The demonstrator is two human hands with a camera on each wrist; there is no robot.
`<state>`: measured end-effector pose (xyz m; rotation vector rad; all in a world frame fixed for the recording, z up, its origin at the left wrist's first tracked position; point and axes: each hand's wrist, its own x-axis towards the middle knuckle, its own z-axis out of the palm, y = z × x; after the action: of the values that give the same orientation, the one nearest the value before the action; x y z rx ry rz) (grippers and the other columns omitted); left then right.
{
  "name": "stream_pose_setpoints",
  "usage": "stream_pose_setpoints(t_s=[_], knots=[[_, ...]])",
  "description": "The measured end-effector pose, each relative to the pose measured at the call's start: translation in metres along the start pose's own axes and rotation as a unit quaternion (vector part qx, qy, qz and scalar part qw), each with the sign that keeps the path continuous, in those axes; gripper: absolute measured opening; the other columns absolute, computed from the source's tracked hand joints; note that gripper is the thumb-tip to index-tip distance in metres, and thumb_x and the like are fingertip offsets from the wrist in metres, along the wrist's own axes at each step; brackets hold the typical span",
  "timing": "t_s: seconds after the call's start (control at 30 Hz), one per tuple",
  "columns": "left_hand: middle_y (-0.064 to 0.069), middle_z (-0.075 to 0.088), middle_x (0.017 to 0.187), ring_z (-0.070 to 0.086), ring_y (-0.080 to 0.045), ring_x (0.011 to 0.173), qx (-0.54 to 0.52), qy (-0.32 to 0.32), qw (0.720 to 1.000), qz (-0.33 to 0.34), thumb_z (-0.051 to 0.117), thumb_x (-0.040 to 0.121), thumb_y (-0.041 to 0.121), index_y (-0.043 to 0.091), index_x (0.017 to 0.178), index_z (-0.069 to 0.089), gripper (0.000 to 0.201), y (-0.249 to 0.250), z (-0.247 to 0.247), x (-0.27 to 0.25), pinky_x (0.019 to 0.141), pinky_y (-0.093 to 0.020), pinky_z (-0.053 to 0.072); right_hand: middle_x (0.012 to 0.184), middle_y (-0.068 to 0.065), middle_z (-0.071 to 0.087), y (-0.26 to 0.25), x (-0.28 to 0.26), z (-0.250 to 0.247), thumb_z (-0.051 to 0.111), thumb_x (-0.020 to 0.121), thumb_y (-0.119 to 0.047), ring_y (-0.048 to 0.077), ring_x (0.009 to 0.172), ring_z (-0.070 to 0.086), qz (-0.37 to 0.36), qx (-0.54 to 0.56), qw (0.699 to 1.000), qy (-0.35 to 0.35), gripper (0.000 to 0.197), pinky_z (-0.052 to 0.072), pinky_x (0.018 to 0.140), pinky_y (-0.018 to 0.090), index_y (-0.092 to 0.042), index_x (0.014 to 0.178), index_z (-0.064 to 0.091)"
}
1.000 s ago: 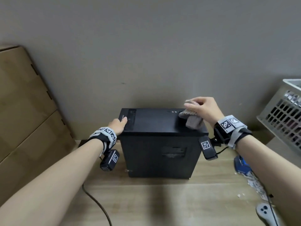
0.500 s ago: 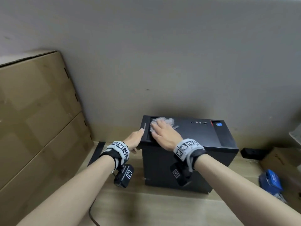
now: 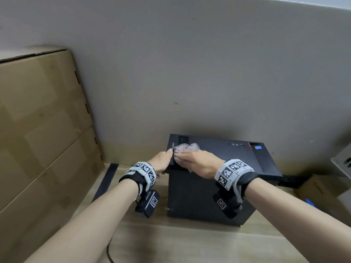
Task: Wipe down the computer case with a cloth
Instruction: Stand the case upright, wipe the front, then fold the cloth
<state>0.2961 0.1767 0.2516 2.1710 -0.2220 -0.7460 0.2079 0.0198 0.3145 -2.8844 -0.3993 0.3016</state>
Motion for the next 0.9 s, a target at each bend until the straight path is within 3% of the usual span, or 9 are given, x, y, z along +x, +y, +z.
stream_pose_setpoints(t_s=[0.1, 0.2, 0.27, 0.33, 0.43, 0.5, 0.57, 0.77, 0.9], knots=[[-0.014, 0.054, 0.08, 0.054, -0.026, 0.065, 0.007, -0.006, 1.0, 0.006, 0.012, 0.099, 0.05, 0.003, 0.115, 0.053, 0.064, -0.002, -0.001, 0.0, 0.059, -0.031, 0.05, 0.113, 0.002, 0.072, 0.005, -0.017, -0.005, 0.044, 0.102, -0.023, 0.019, 0.098, 0.067, -0.017, 0.129, 0.991, 0.004, 0.03, 0.055, 0.083, 0.035, -0.037, 0.123, 0.059], [-0.011, 0.054, 0.08, 0.054, -0.025, 0.063, 0.004, -0.01, 1.0, 0.01, 0.012, 0.097, 0.055, 0.008, 0.115, 0.052, 0.065, -0.003, -0.002, -0.002, 0.06, -0.033, 0.05, 0.087, 0.009, 0.074, 0.012, -0.007, -0.034, 0.041, 0.102, -0.011, 0.003, 0.059, 0.061, 0.034, 0.246, 0.962, 0.112, 0.025, 0.046, 0.054, 0.023, -0.016, 0.104, 0.066], [-0.011, 0.053, 0.079, 0.053, -0.024, 0.062, -0.001, -0.017, 1.0, 0.01, 0.011, 0.094, 0.061, 0.009, 0.12, 0.051, 0.07, -0.004, -0.001, 0.0, 0.055, -0.03, 0.047, 0.09, 0.006, 0.068, 0.02, 0.013, -0.057, 0.042, 0.102, -0.01, 0.007, 0.069, 0.057, 0.082, 0.215, 0.946, 0.228, 0.024, 0.041, 0.069, 0.023, -0.013, 0.106, 0.066], [-0.011, 0.052, 0.077, 0.052, -0.025, 0.06, -0.001, -0.024, 1.0, 0.004, 0.01, 0.093, 0.062, 0.008, 0.121, 0.049, 0.072, -0.004, -0.003, 0.002, 0.053, -0.028, 0.044, 0.112, 0.006, 0.068, 0.028, 0.035, -0.072, 0.042, 0.104, -0.017, 0.018, 0.096, 0.059, 0.121, 0.178, 0.94, 0.265, 0.031, 0.04, 0.08, 0.021, -0.017, 0.128, 0.061], [-0.012, 0.05, 0.074, 0.053, -0.025, 0.06, 0.018, -0.008, 1.0, 0.015, 0.009, 0.097, 0.056, 0.008, 0.102, 0.05, 0.064, -0.004, -0.002, 0.004, 0.057, -0.029, 0.044, 0.136, 0.012, 0.06, 0.033, 0.066, -0.055, 0.042, 0.105, -0.024, 0.017, 0.088, 0.061, 0.132, 0.181, 0.969, 0.101, 0.036, 0.047, 0.069, 0.014, -0.022, 0.138, 0.054], [-0.012, 0.051, 0.072, 0.052, -0.024, 0.057, 0.02, 0.0, 0.999, 0.03, 0.009, 0.097, 0.055, 0.008, 0.094, 0.052, 0.064, -0.006, -0.001, 0.005, 0.057, -0.028, 0.042, 0.151, 0.018, 0.041, 0.03, 0.073, -0.027, 0.043, 0.103, -0.019, 0.029, 0.122, 0.054, 0.125, 0.082, 0.989, -0.012, 0.041, 0.044, 0.099, 0.033, -0.017, 0.144, 0.046], [-0.011, 0.052, 0.071, 0.051, -0.023, 0.055, 0.027, 0.004, 0.999, 0.037, 0.01, 0.099, 0.053, 0.006, 0.096, 0.054, 0.065, -0.006, 0.0, 0.005, 0.053, -0.025, 0.039, 0.16, 0.006, 0.027, 0.028, 0.073, -0.006, 0.041, 0.103, -0.018, 0.03, 0.145, 0.031, 0.128, 0.002, 0.992, 0.005, 0.049, 0.028, 0.116, 0.045, -0.02, 0.151, 0.034], [-0.012, 0.057, 0.084, 0.053, -0.023, 0.058, 0.045, 0.018, 0.998, 0.038, 0.01, 0.1, 0.05, 0.002, 0.111, 0.056, 0.067, -0.002, 0.001, 0.001, 0.057, -0.027, 0.041, 0.155, -0.018, 0.035, 0.023, 0.019, 0.013, 0.038, 0.098, -0.007, 0.016, 0.14, 0.038, 0.062, -0.024, 0.996, 0.054, 0.057, 0.036, 0.112, 0.045, -0.037, 0.146, 0.04], [-0.019, 0.061, 0.09, 0.056, -0.027, 0.071, 0.049, 0.054, 0.996, 0.042, 0.012, 0.102, 0.046, 0.004, 0.107, 0.054, 0.06, 0.002, 0.004, -0.002, 0.07, -0.033, 0.046, 0.135, -0.005, 0.054, 0.051, -0.032, 0.002, 0.04, 0.082, 0.005, 0.027, 0.123, 0.052, 0.148, -0.068, 0.983, 0.09, 0.052, 0.047, 0.093, 0.04, -0.023, 0.124, 0.052]])
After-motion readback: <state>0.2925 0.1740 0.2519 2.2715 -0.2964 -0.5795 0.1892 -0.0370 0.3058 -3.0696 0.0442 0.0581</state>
